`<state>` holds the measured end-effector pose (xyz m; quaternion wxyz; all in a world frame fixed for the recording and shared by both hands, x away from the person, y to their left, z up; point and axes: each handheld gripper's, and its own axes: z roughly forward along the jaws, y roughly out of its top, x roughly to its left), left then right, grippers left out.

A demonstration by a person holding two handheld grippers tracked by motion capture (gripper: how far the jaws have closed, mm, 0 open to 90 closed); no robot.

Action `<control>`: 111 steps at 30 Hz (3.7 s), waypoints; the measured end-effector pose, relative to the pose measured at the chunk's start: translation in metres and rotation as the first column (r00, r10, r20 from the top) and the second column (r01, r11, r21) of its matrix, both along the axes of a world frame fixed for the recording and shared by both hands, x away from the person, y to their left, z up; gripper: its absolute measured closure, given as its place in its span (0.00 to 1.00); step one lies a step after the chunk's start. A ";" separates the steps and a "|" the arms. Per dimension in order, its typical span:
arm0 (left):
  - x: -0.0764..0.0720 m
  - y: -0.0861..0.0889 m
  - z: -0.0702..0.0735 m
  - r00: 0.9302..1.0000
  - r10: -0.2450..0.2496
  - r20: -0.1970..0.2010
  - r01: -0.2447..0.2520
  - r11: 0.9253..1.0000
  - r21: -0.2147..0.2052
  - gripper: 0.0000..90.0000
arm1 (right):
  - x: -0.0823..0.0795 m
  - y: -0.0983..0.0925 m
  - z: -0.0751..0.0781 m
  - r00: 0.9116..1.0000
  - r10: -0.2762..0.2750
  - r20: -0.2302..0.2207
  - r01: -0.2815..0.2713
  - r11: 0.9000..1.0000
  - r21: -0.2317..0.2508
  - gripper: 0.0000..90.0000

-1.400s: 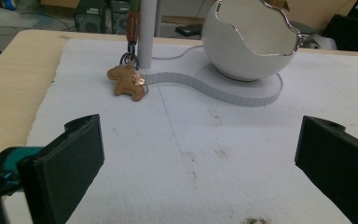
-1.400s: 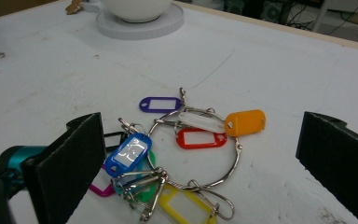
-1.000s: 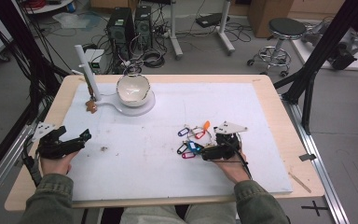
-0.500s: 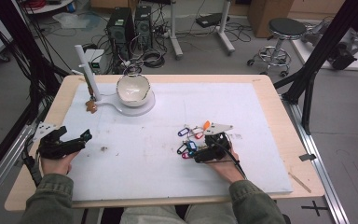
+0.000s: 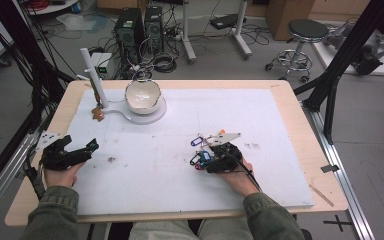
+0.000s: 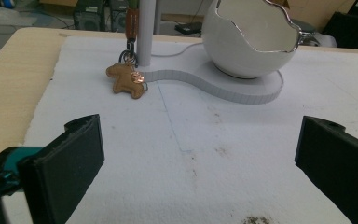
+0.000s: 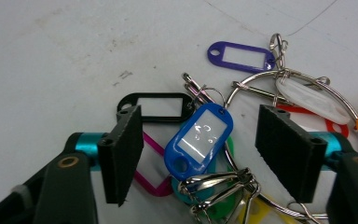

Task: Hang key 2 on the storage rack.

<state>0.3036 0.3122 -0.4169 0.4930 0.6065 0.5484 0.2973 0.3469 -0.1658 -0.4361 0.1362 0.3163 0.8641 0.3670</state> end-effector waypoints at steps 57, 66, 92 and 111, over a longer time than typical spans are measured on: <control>-0.001 0.002 -0.002 1.000 -0.014 0.001 0.014 1.000 0.005 0.02 | 0.006 -0.022 0.048 0.997 -0.047 -0.059 0.059 0.975 0.215 0.98; -0.002 0.002 -0.001 1.000 -0.014 0.006 0.014 1.000 0.001 0.02 | 0.011 -0.021 0.071 0.997 -0.047 -0.063 0.062 0.966 0.252 0.98; -0.004 0.006 -0.001 1.000 -0.005 0.018 0.006 1.000 -0.023 0.02 | 0.019 -0.016 0.146 0.998 -0.030 -0.050 0.046 0.931 0.363 0.98; -0.002 0.006 -0.002 1.000 -0.012 0.024 0.013 0.999 -0.037 0.02 | 0.033 0.012 0.184 0.999 0.004 -0.037 0.014 0.882 0.471 0.98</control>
